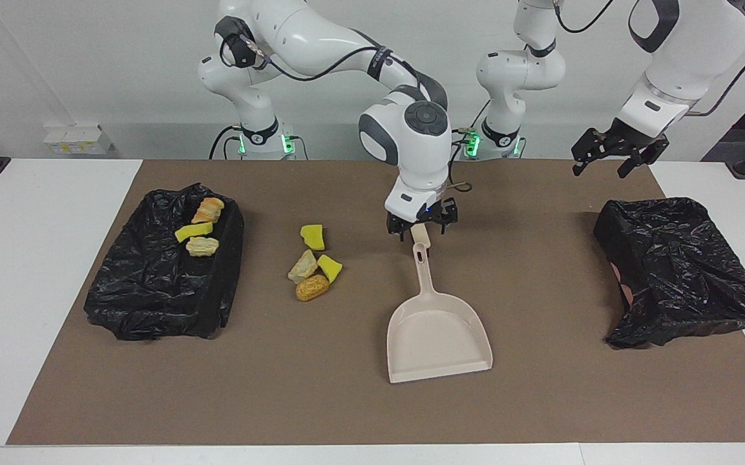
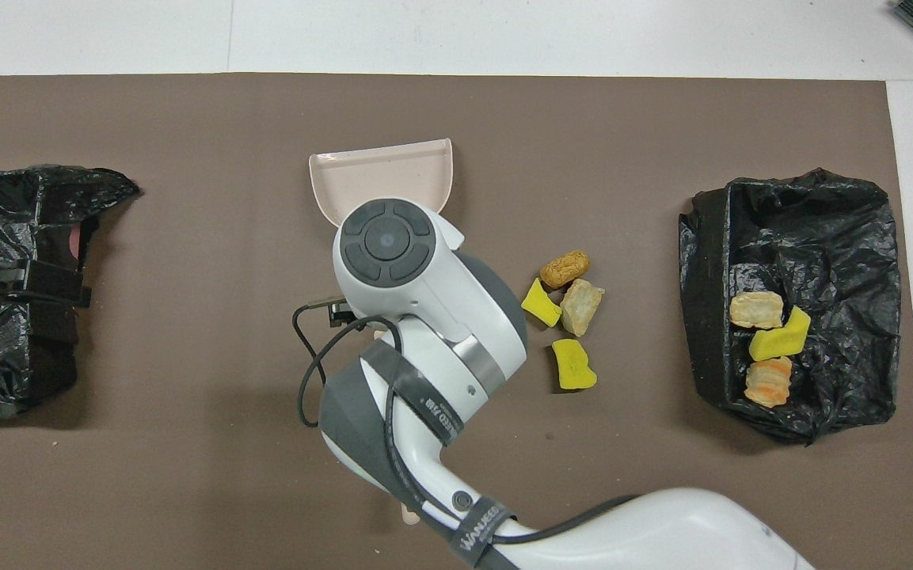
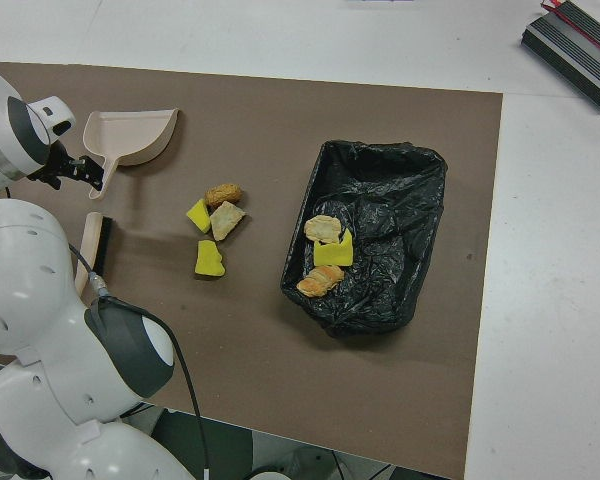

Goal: Sweep and dump trash in bin

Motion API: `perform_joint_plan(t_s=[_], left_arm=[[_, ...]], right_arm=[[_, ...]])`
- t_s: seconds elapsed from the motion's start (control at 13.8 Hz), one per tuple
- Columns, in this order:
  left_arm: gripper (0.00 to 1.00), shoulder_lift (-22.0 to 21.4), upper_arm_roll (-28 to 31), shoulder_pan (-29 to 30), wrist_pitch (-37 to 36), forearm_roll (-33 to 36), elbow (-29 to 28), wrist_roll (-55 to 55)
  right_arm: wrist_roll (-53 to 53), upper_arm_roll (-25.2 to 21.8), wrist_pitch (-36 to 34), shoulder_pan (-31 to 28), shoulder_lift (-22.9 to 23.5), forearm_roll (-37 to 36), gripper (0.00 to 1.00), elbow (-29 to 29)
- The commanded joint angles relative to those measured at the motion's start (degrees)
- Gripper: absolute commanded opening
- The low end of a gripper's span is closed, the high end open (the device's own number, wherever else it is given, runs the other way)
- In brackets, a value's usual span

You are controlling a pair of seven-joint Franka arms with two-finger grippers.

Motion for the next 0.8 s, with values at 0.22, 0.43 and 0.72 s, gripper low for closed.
perform_joint_plan(t_s=[0.22, 0.43, 0.72], left_arm=[[1.0, 2.74, 0.3, -6.37, 9.2, 1.04, -1.07, -8.3], [1.0, 6.95, 0.3, -10.32, 15.61, 0.6, -0.45, -16.29], [1.0, 13.45, 0.3, -15.08, 22.48, 1.47, 1.3, -22.19]], right_arm=[[-0.76, 0.57, 12.23, 3.79, -18.48, 7.76, 1.0, -32.36], [-0.85, 0.57, 20.01, 7.82, -23.34, 10.42, 1.0, -44.11], [-1.37, 0.57, 22.64, 8.45, -23.08, 10.6, 1.0, -44.91]])
